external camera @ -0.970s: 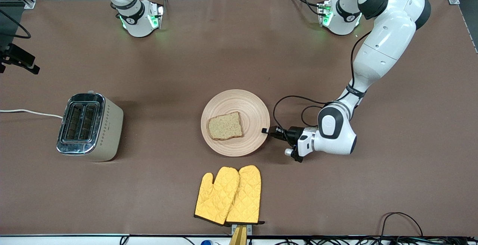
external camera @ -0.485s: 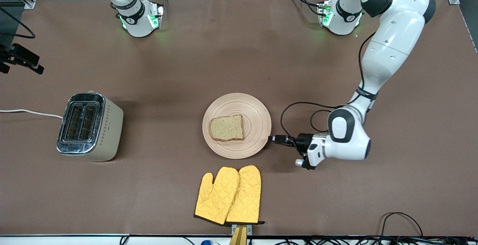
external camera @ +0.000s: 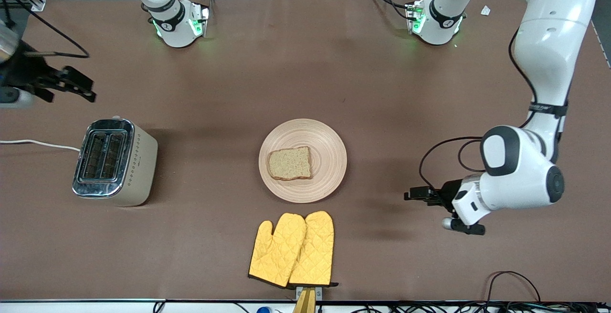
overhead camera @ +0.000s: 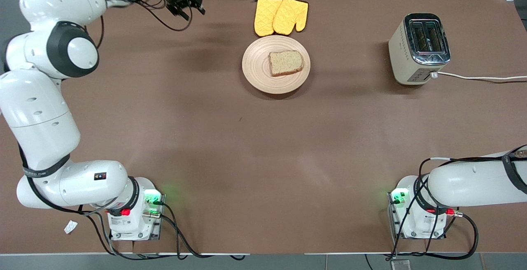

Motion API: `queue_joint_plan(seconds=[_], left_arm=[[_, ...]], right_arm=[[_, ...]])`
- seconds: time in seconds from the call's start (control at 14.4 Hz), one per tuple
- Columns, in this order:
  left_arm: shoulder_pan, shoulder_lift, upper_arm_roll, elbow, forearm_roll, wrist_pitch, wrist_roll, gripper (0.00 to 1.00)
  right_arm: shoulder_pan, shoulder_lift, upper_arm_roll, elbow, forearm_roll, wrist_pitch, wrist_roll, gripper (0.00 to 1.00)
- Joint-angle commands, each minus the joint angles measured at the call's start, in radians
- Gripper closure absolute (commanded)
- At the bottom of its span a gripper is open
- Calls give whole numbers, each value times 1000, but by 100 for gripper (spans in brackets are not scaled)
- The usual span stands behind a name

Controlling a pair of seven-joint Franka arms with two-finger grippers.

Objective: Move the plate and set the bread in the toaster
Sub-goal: 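Push the wooden plate with the left gripper toward the toaster, then withdraw the left gripper while the right gripper moves over the bread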

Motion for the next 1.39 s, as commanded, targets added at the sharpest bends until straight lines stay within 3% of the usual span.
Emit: queue_joint_plan(seconds=[0.0, 0.28, 0.76, 1.11, 1.32], left_arm=[[-18, -139, 12, -29, 61, -126, -130, 0], [-21, -337, -5, -27, 290, -350, -301, 0], [-15, -576, 15, -27, 319, -556, -288, 0], [-128, -695, 176, -46, 305, -683, -264, 0], [-147, -754, 213, -85, 305, -728, -212, 0]], right_arm=[[78, 42, -4, -6, 10, 45, 116, 0], [165, 125, -4, -6, 10, 148, 227, 0], [317, 312, -4, -6, 10, 369, 385, 0], [411, 513, -4, 0, 10, 550, 483, 0], [460, 622, -4, 10, 8, 711, 587, 1]])
